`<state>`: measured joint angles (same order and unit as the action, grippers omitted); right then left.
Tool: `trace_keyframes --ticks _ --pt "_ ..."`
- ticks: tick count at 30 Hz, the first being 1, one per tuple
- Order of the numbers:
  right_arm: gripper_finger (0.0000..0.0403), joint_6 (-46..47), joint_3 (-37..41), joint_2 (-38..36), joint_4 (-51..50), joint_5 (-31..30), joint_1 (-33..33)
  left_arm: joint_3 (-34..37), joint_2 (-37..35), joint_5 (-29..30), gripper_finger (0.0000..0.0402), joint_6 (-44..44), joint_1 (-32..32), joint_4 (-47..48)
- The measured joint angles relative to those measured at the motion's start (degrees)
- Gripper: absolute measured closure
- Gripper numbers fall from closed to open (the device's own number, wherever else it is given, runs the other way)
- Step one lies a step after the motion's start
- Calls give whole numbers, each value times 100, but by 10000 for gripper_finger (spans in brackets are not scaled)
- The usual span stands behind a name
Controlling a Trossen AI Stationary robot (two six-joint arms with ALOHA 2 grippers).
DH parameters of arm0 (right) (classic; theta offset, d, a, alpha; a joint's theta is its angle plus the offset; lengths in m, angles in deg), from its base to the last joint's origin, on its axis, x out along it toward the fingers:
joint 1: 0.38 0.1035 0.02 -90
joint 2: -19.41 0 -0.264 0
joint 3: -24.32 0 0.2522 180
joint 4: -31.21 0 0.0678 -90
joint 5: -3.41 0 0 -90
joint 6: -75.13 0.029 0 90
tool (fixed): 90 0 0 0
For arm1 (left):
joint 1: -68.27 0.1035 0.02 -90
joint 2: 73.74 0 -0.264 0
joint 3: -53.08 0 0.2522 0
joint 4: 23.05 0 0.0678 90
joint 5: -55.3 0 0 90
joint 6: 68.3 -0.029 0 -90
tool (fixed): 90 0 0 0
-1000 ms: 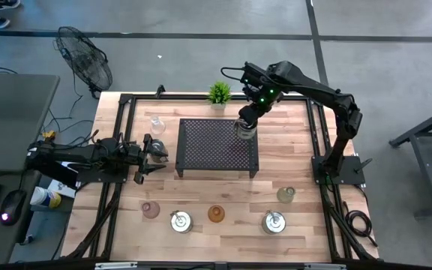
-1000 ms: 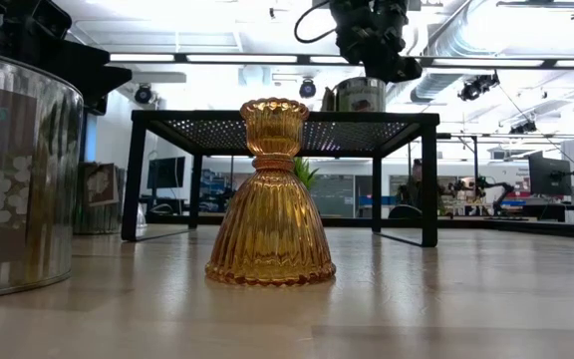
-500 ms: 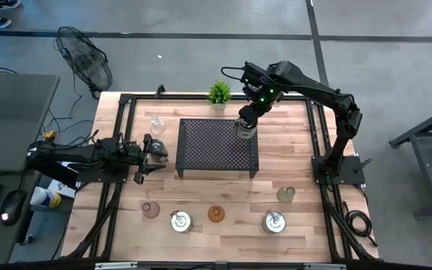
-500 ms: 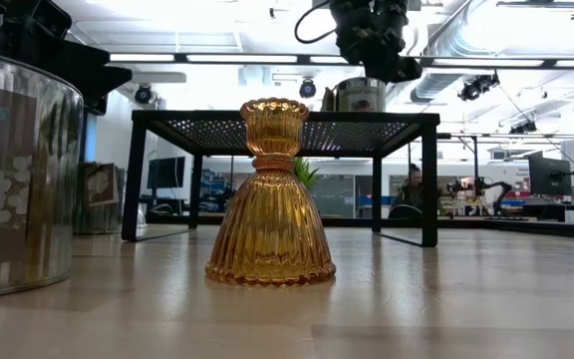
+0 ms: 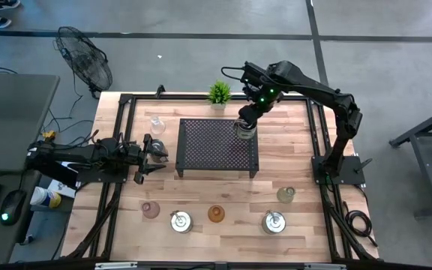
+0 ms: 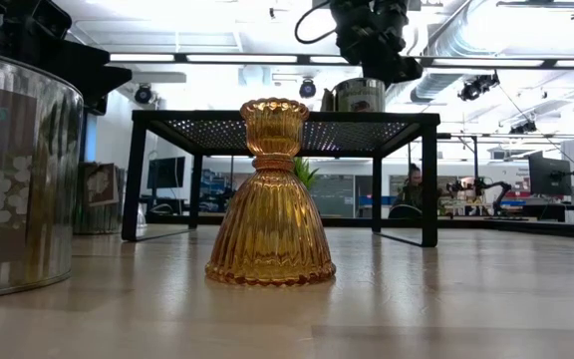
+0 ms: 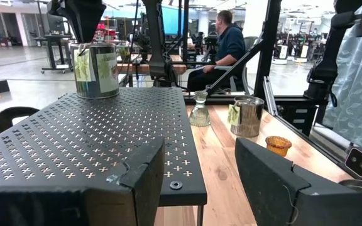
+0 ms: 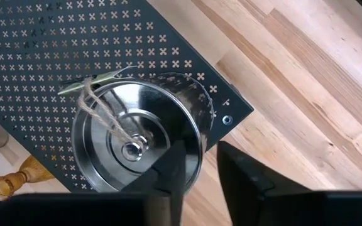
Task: Pick & Place candle stick holders
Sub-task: Put the green scented candle on the shelf, then put the green glass candle holder on the shelf
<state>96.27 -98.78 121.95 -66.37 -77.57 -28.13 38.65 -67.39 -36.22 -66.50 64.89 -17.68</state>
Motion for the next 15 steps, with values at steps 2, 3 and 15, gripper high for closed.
trace_keyframes --ticks 2,3,15 --pt "294 0 0 -7 -33 0 0 0 2 0 213 0 -2 0" --pt "287 0 0 -16 -37 0 0 0 0 0 213 0 -2 0" --pt "265 197 -11 -486 -37 17 -87 0 2 0 213 -1 -2 0"
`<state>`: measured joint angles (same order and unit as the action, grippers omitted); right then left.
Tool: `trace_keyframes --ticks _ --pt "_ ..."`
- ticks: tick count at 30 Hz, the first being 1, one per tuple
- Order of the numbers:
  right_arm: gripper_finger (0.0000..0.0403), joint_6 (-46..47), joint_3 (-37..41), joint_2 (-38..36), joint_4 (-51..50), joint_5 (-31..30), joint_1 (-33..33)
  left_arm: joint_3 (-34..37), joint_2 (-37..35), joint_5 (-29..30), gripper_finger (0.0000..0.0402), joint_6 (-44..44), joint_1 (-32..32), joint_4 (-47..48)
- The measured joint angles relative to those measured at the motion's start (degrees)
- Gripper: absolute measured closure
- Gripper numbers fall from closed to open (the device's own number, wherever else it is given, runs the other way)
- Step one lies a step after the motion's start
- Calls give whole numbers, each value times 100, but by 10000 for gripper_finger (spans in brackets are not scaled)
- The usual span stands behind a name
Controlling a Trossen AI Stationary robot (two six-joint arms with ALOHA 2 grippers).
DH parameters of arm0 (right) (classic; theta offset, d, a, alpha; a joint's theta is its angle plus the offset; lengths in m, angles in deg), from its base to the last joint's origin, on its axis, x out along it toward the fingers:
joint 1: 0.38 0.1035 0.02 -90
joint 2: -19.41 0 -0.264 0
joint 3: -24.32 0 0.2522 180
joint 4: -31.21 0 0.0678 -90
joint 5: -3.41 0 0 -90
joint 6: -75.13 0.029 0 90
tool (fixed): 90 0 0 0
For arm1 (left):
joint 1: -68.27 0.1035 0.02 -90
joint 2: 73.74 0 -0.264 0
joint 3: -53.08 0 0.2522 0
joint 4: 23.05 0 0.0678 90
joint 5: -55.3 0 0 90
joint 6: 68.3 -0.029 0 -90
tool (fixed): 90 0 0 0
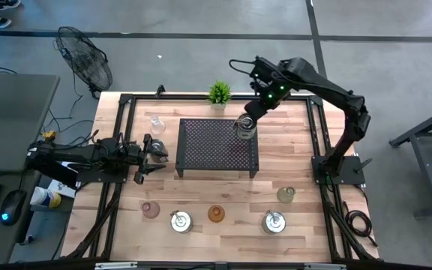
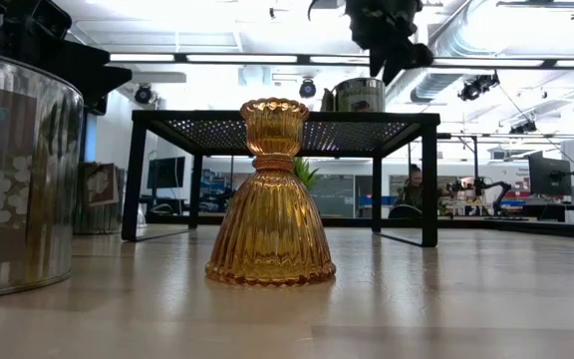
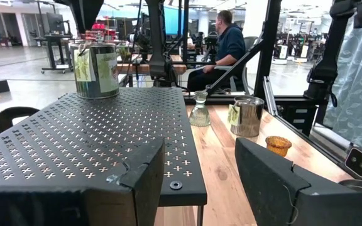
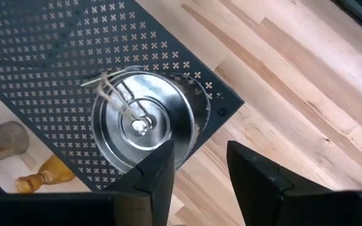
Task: Pick & Place candle stick holders
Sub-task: Put the green glass candle holder on the shelf
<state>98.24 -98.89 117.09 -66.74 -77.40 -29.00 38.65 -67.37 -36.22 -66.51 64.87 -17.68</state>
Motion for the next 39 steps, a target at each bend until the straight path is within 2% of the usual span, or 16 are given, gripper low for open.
trace_keyframes --ticks 6,10,21,39 --pt "265 -8 0 -248 -39 -22 2 0 0 0 213 1 0 0" --pt "265 -80 0 -397 -111 -298 7 0 -1 0 213 1 1 0" --pt "265 -130 0 -837 -502 -520 73 0 0 0 213 1 1 0" --pt "265 -175 2 -1190 -584 -994 1268 0 0 0 213 1 2 0"
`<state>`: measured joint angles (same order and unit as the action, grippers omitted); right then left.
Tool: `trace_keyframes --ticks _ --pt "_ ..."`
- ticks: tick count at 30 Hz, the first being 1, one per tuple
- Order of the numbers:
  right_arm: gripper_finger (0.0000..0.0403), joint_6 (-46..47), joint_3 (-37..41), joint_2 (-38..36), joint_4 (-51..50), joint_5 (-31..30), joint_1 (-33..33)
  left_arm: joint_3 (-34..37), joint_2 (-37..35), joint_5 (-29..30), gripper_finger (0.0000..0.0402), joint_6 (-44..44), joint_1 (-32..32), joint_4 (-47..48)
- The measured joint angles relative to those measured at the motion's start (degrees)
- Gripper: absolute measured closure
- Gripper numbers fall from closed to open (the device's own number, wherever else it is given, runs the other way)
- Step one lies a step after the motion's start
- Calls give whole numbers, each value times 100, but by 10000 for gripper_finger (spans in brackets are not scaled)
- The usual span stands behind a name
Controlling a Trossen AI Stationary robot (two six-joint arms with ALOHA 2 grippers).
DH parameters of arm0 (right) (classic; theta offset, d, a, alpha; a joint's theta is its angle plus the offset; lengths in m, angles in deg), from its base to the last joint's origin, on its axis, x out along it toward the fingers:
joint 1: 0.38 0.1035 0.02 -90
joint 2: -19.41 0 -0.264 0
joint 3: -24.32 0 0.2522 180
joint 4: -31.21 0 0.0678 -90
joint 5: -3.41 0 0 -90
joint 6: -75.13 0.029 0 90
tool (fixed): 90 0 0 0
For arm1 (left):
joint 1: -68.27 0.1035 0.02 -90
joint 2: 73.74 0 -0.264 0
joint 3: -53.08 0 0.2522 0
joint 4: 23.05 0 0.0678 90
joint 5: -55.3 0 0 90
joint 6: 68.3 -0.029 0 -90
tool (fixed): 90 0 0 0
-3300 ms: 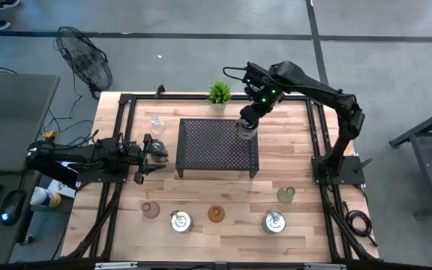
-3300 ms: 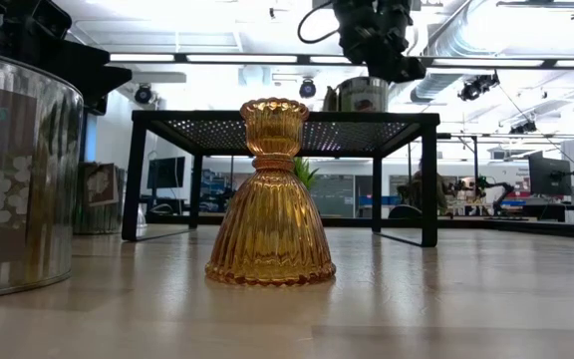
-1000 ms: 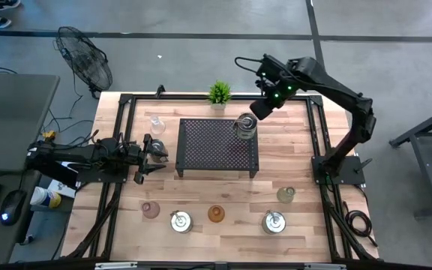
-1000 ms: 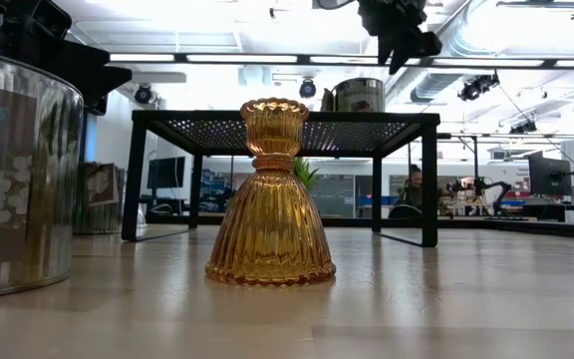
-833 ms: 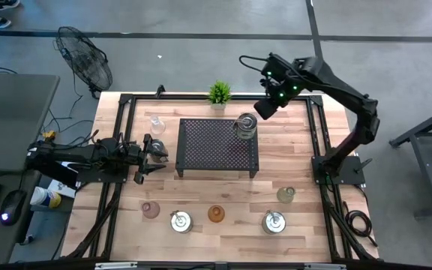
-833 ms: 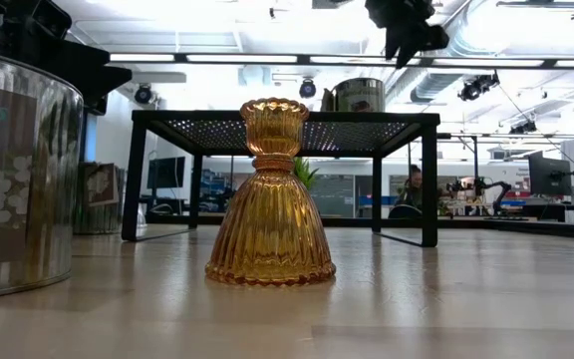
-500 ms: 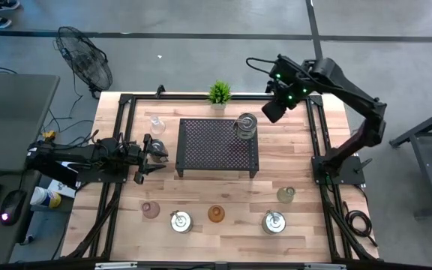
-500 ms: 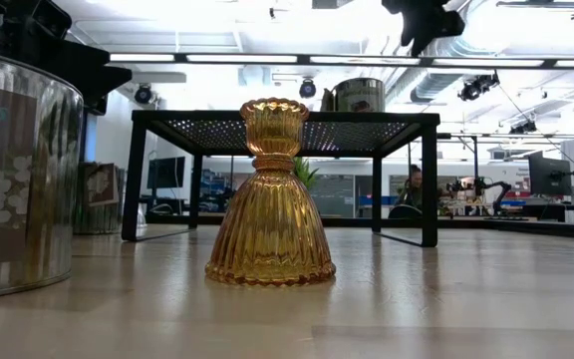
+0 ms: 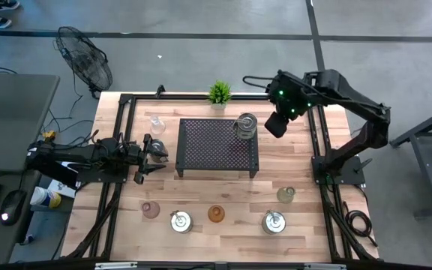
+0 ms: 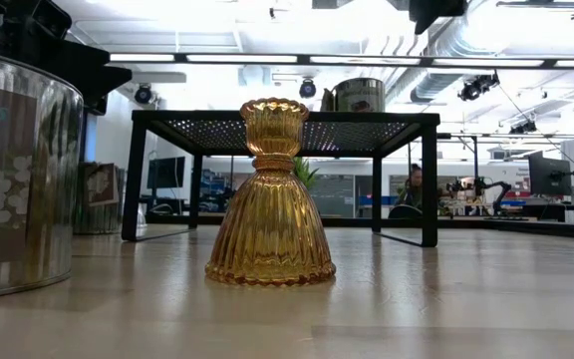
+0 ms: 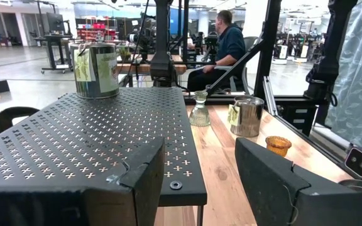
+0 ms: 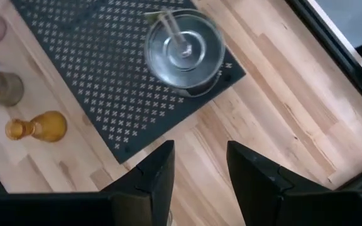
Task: Pick & Place candle stick holders
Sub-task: Put the green glass candle holder on the shelf
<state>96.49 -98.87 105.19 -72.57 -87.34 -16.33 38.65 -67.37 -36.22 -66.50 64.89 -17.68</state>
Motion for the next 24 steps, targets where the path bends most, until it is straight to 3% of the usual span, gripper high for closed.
trace_keyframes --ticks 5,12,24 --pt "265 -42 184 -9 -9 -248 335 0 0 0 213 -2 -1 0" --pt "265 112 1152 -241 121 -254 676 0 0 0 213 0 -2 0" --pt "265 966 3289 -1717 814 150 1145 0 -2 0 213 -2 -1 0"
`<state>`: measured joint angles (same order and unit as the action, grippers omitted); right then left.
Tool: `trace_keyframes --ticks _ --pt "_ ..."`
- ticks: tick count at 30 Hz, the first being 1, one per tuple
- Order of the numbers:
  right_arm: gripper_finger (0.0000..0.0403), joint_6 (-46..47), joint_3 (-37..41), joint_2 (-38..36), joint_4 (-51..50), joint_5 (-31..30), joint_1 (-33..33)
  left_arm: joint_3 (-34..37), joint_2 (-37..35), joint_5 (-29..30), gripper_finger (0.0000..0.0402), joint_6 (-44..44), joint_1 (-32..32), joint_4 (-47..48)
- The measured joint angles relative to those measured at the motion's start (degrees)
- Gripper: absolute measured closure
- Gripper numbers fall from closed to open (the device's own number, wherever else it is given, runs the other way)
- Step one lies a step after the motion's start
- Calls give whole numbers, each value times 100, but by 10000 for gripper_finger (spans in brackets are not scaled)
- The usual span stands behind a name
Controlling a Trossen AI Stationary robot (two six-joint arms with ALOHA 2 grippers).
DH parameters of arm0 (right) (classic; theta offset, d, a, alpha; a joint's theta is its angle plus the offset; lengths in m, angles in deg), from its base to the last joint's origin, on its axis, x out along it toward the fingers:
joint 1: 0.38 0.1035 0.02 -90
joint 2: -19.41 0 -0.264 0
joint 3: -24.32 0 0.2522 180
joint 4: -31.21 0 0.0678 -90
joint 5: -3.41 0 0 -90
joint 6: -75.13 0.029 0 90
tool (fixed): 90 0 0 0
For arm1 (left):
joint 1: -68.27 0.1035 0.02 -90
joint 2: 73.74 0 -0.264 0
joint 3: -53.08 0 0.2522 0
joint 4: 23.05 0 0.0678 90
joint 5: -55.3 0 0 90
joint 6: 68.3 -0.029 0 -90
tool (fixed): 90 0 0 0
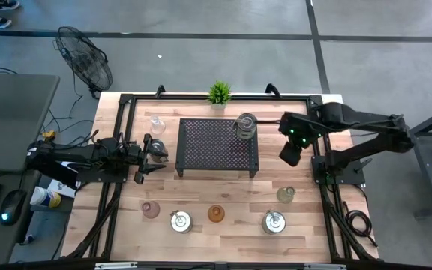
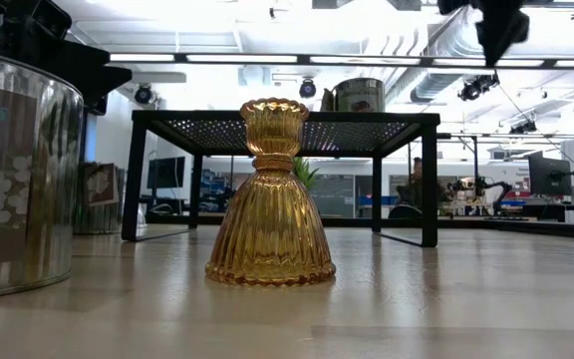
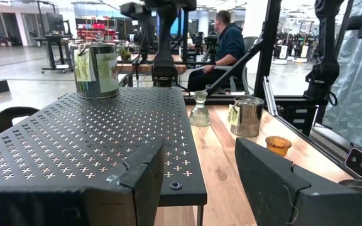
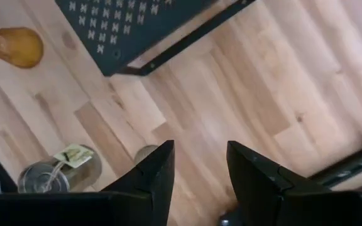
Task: Pick & Place candle stick holders
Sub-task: Put the green glass candle holder on the shelf
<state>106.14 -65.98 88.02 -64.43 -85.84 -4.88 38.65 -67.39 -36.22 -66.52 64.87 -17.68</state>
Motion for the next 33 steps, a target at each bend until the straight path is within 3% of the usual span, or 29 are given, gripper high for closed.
trace_keyframes --ticks 17,33 --pt "265 158 2052 -1427 278 655 489 0 1 0 213 2 0 0" --pt "265 387 3124 -867 1324 939 1187 0 1 0 213 0 1 0"
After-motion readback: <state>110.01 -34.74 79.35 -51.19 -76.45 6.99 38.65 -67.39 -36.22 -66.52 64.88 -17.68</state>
